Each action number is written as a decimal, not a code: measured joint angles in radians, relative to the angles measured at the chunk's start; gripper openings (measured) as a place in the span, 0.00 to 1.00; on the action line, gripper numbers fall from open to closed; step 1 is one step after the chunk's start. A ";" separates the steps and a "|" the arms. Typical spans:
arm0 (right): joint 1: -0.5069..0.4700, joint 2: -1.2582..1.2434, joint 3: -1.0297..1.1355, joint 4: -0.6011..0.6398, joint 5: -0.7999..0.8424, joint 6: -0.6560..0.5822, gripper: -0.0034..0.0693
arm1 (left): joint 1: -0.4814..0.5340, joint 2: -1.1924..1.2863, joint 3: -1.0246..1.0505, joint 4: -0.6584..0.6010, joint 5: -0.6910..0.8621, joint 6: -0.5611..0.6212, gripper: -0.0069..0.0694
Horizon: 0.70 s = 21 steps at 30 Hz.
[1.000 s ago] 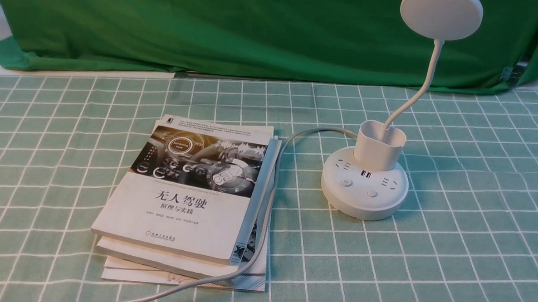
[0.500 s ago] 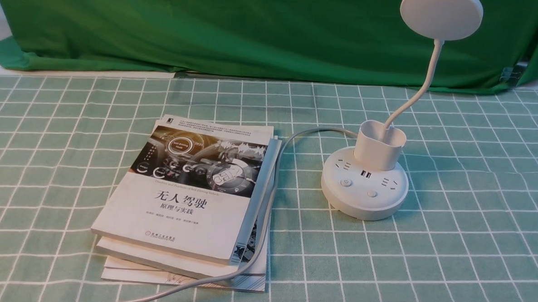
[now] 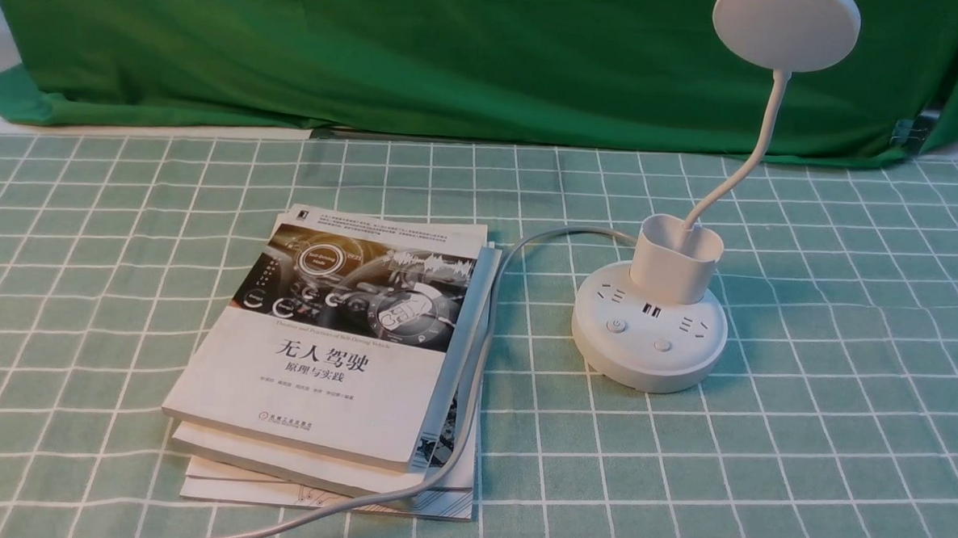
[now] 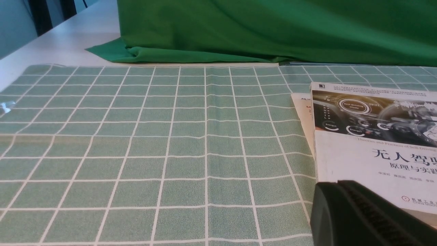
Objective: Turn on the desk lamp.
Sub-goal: Use the right arm to press the button switch on the lamp holder
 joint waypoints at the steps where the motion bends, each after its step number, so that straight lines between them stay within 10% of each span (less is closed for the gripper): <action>1: 0.000 0.000 0.000 -0.008 -0.003 0.002 0.38 | 0.000 0.000 0.000 0.000 0.000 0.000 0.12; 11: 0.007 0.000 -0.013 -0.106 -0.086 -0.263 0.35 | 0.000 0.000 0.000 0.000 0.000 0.000 0.12; 21: 0.038 0.397 -0.544 -0.110 0.285 -0.912 0.09 | 0.000 0.000 0.000 0.000 0.000 0.000 0.12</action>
